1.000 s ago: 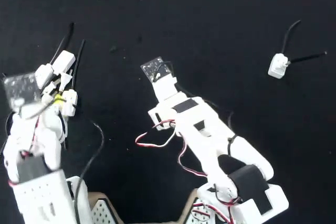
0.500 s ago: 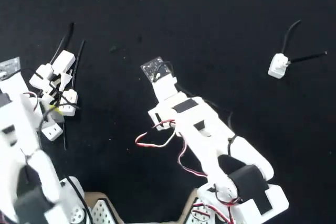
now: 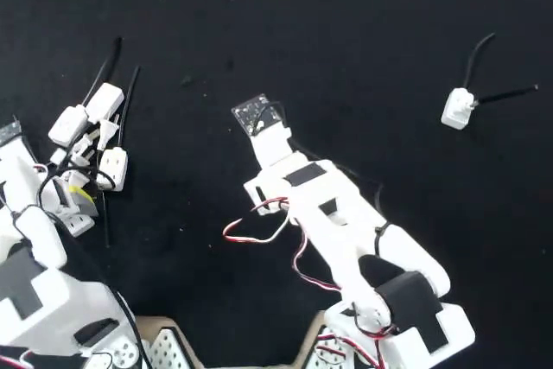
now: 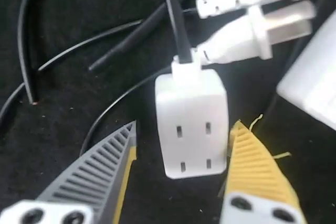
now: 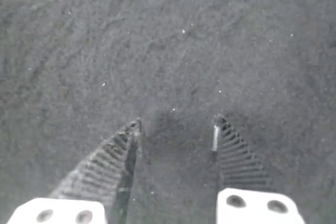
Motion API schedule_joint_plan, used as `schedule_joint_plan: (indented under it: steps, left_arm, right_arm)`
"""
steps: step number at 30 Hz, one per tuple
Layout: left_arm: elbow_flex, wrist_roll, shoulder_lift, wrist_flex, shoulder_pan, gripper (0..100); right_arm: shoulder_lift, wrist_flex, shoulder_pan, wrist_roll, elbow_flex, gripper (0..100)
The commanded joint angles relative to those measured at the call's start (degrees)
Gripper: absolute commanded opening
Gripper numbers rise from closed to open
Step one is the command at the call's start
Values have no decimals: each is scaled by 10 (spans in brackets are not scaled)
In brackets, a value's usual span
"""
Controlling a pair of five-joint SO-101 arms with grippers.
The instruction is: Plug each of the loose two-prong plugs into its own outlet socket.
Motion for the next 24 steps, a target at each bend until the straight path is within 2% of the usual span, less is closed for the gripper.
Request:
schedule_joint_plan:
  steps: [1,3,6,8,10,17,21,24]
  left_arm:
    - [-34,-3,9,-11,-3,271]
    - [-34,-3,10,-11,-6,210]
    - [-33,-2,10,-5,-10,17]
    - [-34,5,5,7,-20,62]
    - [-49,14,-11,32,-29,30]
    - [-147,17,-143,186,-30,30]
    - [-172,17,-240,229,6,30]
    - [-150,17,-292,231,79,30]
  right_arm:
    - [-26,-12,-8,6,-1,201]
    - [-26,-12,-8,6,-1,201]
    - [-26,-12,-8,6,-1,201]
    - [-26,-12,-8,6,-1,201]
    - [-26,-12,-8,6,-1,201]
    - [-28,-12,-7,6,-1,201]
    - [-29,-11,11,5,-6,201]
    - [-41,10,51,2,-21,201]
